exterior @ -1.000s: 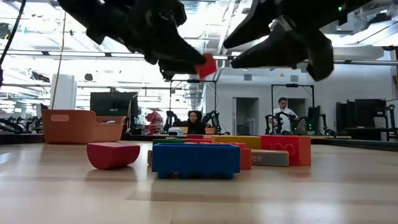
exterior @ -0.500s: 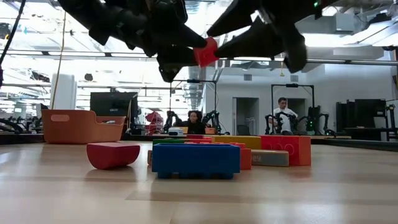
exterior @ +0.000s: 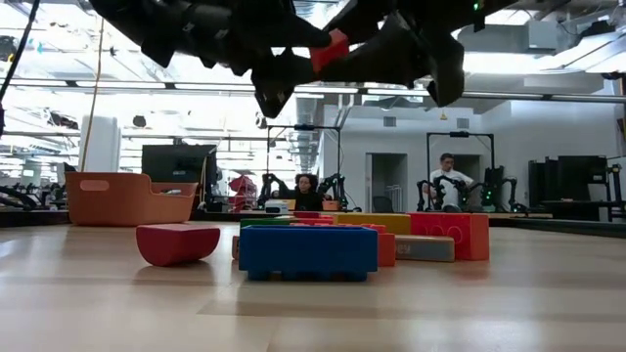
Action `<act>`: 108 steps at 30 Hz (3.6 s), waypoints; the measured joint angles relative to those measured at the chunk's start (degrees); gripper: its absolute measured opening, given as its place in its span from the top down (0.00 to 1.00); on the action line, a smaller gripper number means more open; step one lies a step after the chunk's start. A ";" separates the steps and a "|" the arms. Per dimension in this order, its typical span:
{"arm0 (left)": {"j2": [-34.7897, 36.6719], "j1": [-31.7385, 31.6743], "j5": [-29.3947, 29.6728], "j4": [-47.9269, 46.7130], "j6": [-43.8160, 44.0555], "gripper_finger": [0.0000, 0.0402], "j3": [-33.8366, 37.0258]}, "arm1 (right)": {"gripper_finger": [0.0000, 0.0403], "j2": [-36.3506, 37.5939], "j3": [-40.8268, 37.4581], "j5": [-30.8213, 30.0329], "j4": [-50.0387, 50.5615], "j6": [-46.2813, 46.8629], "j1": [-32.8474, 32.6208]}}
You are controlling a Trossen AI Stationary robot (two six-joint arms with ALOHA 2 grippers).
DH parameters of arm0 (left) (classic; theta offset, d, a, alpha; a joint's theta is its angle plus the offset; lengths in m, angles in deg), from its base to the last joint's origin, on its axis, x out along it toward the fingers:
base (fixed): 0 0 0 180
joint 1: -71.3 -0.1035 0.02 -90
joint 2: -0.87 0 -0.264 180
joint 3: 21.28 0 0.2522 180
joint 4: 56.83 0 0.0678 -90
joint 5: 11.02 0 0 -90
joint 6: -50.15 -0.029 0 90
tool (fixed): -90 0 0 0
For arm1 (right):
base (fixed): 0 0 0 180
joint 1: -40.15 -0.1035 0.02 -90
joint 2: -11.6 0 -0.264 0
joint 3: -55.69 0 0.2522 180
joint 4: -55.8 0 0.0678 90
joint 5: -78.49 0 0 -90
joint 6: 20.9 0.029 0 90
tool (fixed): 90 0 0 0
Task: Sort blocks by size
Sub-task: Put the small orange game piece into the transparent bin, then put the small red wooden block into the transparent bin
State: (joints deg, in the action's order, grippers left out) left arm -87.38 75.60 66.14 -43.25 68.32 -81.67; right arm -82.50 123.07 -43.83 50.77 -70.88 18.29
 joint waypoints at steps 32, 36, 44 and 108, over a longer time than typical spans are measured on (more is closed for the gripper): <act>8.48 -1.51 7.76 -19.93 -15.58 0.31 -0.02 | 0.68 12.13 0.00 -2.69 37.69 65.59 -8.13; 8.50 -0.22 12.26 -23.25 -17.87 0.31 -0.02 | 0.67 16.43 0.00 12.19 51.65 89.56 -9.23; 8.50 0.20 13.46 -24.16 -19.73 0.32 -0.02 | 0.67 18.74 0.04 31.53 65.93 126.24 -19.45; -14.12 26.82 32.39 -17.65 -7.47 0.44 -0.02 | 0.53 9.40 5.84 -2.03 59.00 92.98 -3.16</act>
State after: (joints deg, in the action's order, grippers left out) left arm -101.50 102.41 98.53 -60.91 60.85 -81.70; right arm -73.11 128.91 -45.86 109.77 22.10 15.13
